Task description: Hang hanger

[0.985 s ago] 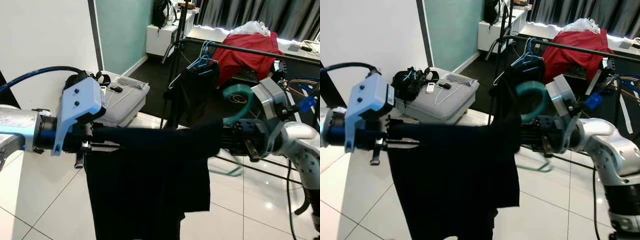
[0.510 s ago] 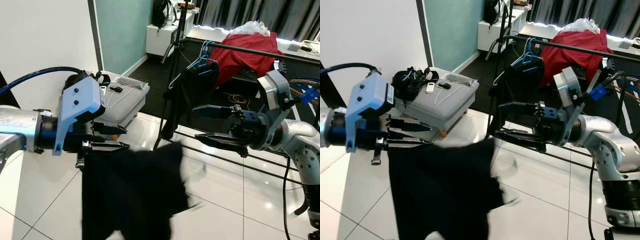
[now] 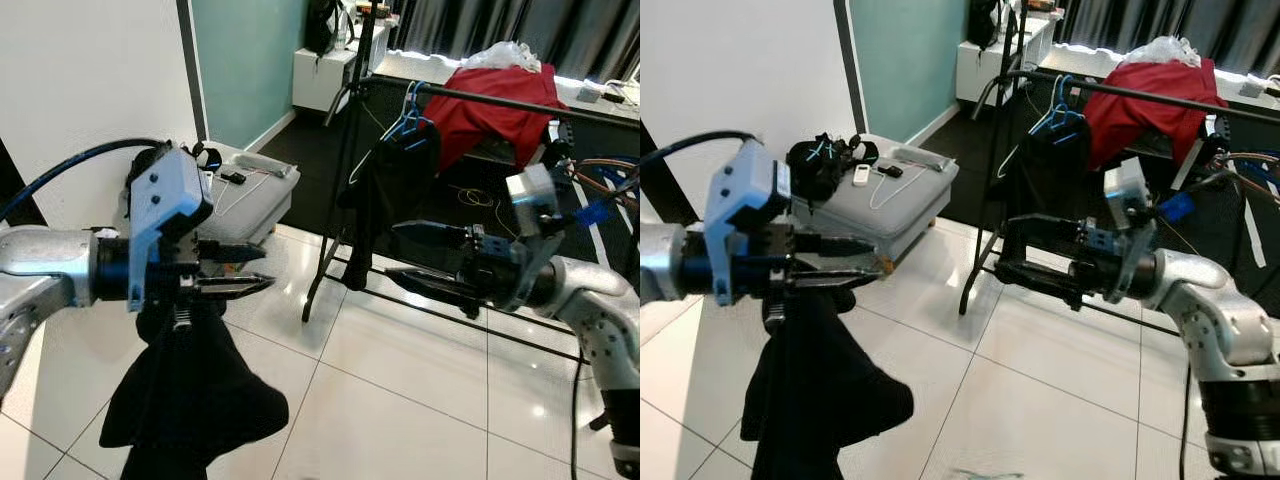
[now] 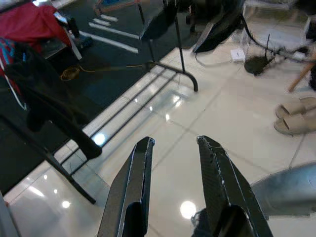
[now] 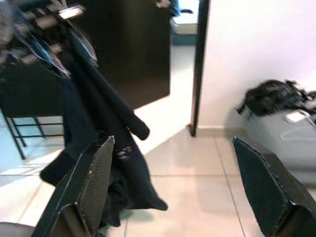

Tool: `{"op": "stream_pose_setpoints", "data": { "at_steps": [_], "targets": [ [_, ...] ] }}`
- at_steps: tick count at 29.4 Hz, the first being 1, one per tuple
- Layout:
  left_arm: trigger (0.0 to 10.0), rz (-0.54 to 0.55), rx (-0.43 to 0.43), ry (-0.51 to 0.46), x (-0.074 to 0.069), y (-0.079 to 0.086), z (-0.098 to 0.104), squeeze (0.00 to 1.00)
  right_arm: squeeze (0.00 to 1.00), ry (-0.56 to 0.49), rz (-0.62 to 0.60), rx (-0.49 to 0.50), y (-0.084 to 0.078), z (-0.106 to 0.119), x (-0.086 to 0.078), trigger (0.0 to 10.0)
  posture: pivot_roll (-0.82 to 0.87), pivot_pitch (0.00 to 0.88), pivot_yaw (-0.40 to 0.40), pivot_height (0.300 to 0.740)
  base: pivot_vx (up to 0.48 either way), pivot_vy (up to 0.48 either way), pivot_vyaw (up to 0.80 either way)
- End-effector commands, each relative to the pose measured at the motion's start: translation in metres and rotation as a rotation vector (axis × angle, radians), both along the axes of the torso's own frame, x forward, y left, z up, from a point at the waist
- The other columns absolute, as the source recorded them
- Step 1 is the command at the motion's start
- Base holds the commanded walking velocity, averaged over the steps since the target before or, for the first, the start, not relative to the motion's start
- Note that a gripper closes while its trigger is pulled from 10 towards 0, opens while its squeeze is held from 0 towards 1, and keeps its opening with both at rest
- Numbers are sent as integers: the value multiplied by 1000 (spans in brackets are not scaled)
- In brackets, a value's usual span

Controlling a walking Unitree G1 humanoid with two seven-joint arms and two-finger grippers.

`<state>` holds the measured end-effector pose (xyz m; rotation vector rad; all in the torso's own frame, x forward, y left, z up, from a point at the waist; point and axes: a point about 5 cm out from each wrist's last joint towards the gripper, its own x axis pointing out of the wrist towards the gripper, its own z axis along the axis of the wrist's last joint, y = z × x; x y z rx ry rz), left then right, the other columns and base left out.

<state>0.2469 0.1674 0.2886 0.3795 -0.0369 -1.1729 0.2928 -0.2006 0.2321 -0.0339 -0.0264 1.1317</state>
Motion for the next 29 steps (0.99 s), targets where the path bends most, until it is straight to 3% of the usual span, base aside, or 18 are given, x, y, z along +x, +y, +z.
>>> {"op": "stream_pose_setpoints", "data": {
  "at_steps": [1, 2, 4, 5, 6, 7, 9, 10, 11, 12, 13, 14, 15, 19, 24, 29],
  "targets": [
    [0, -12, -33, -35, 0, 0, 7, 0, 1000, 11, -30, -22, 0, -7, 2, 10000, 3, 0, -44, 740, 0, 0, 0],
    [0, -6, -70, -47, 2, -2, 10, 0, 1000, 17, -117, -48, -3, -14, 10, 10000, 0, 0, -40, 740, 0, 0, 0],
    [0, -6, -70, -47, 2, -2, 10, 0, 1000, 17, -117, -48, -3, -14, 10, 10000, 0, 0, -40, 740, 0, 0, 0],
    [0, 7, -105, -61, 5, -2, 12, 0, 827, 24, -200, -59, -2, -21, 18, 10000, -2, 0, -38, 740, 0, 0, 0],
    [0, 7, -105, -61, 5, -2, 12, 0, 827, 24, -200, -59, -2, -21, 18, 10000, -2, 0, -38, 740, 0, 0, 0],
    [471, 64, -243, -46, 14, -4, 7, 0, 0, 45, -330, -9, 1, -30, 31, 10000, 11, 0, -33, 740, 0, 0, 0],
    [471, 64, -243, -46, 14, -4, 7, 0, 0, 45, -330, -9, 1, -30, 31, 10000, 11, 0, -33, 740, 0, 0, 0],
    [471, 109, -341, -26, 21, -5, 2, 0, 0, 65, -416, 25, 5, -37, 39, 10000, 11, 0, -33, 740, 0, 0, 0],
    [10000, 232, -465, 58, 35, -2, -25, 0, 0, 144, -513, 143, 11, -51, 48, 10000, 11, 0, -30, 740, 0, 0, 0],
    [10000, 232, -465, 58, 35, -2, -25, 0, 0, 144, -513, 143, 11, -51, 48, 10000, 11, 0, -30, 740, 0, 0, 0],
    [10000, 408, -534, 197, 47, 5, -76, 0, 0, 285, -635, 160, 19, -83, 52, 10000, 14, 0, -30, 740, 0, 0, 0],
    [10000, 408, -534, 197, 47, 5, -76, 0, 0, 285, -635, 160, 19, -83, 52, 10000, 14, 0, -30, 740, 0, 0, 0],
    [10000, 593, -531, 413, 52, 10, -134, 0, 0, 303, -626, 133, 30, -91, 54, 10000, 38, 0, -29, 740, 0, 0, 0],
    [10000, 716, -545, 398, 56, 22, -149, 0, 0, 385, -637, 118, 34, -103, 59, 10000, 76, 0, -51, 740, 0, 0, 0],
    [10000, 659, -426, 398, 61, 8, -153, 0, 0, 425, -631, 141, 35, -104, 63, 10000, 64, 0, -62, 740, 0, 0, 0],
    [10000, 715, -517, 437, 69, 10, -157, 0, 0, 420, -656, 119, 36, -107, 66, 10000, 71, 1, -86, 740, 0, 0, 0]
  ]
}}
